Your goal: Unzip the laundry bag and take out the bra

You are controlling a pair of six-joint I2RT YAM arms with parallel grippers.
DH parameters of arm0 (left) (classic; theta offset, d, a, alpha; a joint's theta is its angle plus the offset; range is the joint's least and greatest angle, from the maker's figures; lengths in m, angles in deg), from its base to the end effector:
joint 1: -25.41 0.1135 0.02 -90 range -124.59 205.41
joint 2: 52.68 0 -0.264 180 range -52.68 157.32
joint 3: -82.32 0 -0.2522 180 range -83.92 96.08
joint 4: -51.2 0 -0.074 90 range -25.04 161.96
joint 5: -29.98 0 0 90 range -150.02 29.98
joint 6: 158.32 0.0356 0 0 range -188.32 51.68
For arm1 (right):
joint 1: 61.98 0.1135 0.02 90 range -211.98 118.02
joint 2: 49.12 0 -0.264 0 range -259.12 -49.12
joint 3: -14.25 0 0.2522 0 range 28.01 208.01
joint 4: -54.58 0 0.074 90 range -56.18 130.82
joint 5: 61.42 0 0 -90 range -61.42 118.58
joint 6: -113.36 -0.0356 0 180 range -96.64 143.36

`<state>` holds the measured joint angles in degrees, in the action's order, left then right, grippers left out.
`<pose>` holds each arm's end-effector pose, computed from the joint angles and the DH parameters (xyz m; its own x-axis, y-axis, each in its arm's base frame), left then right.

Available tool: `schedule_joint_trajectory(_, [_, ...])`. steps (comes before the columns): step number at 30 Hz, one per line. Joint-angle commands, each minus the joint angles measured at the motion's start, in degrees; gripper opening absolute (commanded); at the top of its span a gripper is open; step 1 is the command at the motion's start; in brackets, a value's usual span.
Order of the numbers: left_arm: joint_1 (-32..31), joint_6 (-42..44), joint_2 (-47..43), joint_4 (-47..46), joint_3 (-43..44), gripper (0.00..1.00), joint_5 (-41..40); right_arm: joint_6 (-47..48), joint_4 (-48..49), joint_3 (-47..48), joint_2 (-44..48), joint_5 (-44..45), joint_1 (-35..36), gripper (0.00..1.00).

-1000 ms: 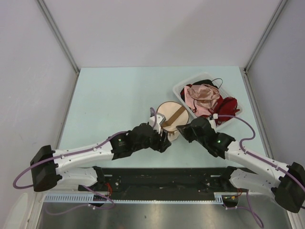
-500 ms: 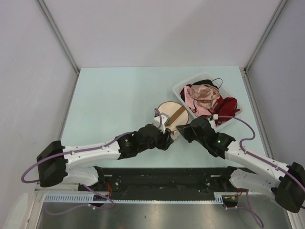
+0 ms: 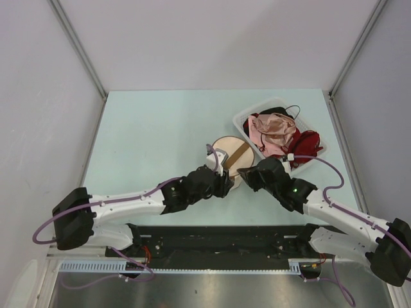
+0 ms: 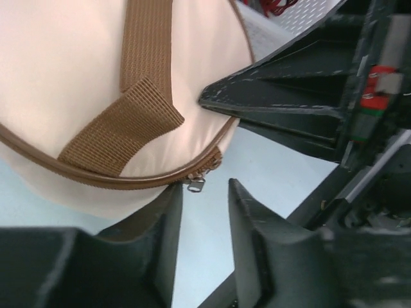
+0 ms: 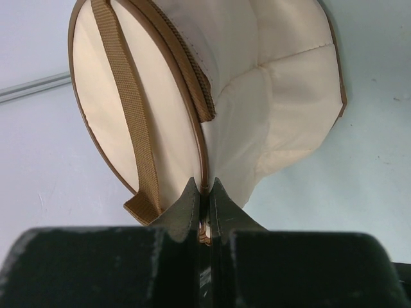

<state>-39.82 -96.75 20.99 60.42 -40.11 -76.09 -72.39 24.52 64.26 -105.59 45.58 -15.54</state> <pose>0.1287 -0.2555 0.2506 -0.5231 0.0417 -0.8513 0.5898 0.7387 -0.3262 0.1534 0.1462 0.2409 -0.4873 0.8683 -0.0926 0.4612 0.3460 0.8170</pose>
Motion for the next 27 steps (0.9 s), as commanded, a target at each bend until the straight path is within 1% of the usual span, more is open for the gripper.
schedule_joint_trajectory(1, [-0.42,-1.98,1.48,-2.67,1.37,0.33,-2.64,-0.76,1.18,2.16,-0.14,0.58,0.23,0.0])
schedule_joint_trajectory(4, [-0.33,-3.56,0.6,-5.39,-0.57,0.31,-5.01,-1.02,0.56,2.25,0.39,0.94,0.32,0.0])
schedule_joint_trajectory(6, [-0.33,-3.57,0.69,-3.22,0.56,0.32,-8.16,-1.02,0.12,2.16,0.74,1.11,0.32,0.0])
schedule_joint_trajectory(9, [-0.34,-4.18,0.78,-1.44,1.72,0.39,-10.12,-1.02,-0.58,2.16,1.01,1.37,0.32,0.0])
schedule_joint_trajectory(11, [-0.42,-4.36,0.69,-2.67,1.02,0.4,-9.59,-1.11,-1.1,2.25,1.1,1.81,0.32,0.0])
schedule_joint_trajectory(14, [-0.42,-5.24,1.65,-3.46,0.92,0.32,-8.89,-1.11,-1.11,2.16,1.18,1.81,0.32,0.0])
schedule_joint_trajectory(15, [-0.42,-5.41,1.91,-3.2,1.1,0.25,-8.89,-1.2,-1.2,2.25,1.27,1.9,0.32,0.0])
schedule_joint_trajectory(18, [-0.42,-5.85,2.01,-2.94,1.54,0.19,-8.89,-1.2,-1.55,2.25,1.36,2.17,0.41,0.0])
schedule_joint_trajectory(19, [-0.42,-5.85,2.01,-2.67,1.63,0.15,-8.97,-1.29,-1.63,2.25,1.36,2.25,0.32,0.0])
schedule_joint_trajectory(22, [-0.33,-5.85,1.92,-1.62,2.07,0.1,-9.06,-1.2,-1.37,2.25,0.83,2.08,0.32,0.0])
schedule_joint_trajectory(23, [-0.33,-5.77,1.83,-1.36,2.24,0.07,-8.8,-1.11,-1.2,2.25,0.75,1.9,0.32,0.0])
schedule_joint_trajectory(24, [-0.42,-5.68,1.83,-1.18,2.33,0.03,-8.62,-1.02,-1.2,2.25,0.57,1.82,0.41,0.0])
schedule_joint_trajectory(25, [-0.34,-5.5,1.83,-0.83,2.5,0.0,-8.45,-1.11,-1.63,2.16,0.48,1.73,0.32,0.0])
schedule_joint_trajectory(27, [-0.33,-5.41,1.65,1.01,3.03,0.0,-8.36,-0.94,-2.16,2.25,0.57,1.99,0.32,0.0])
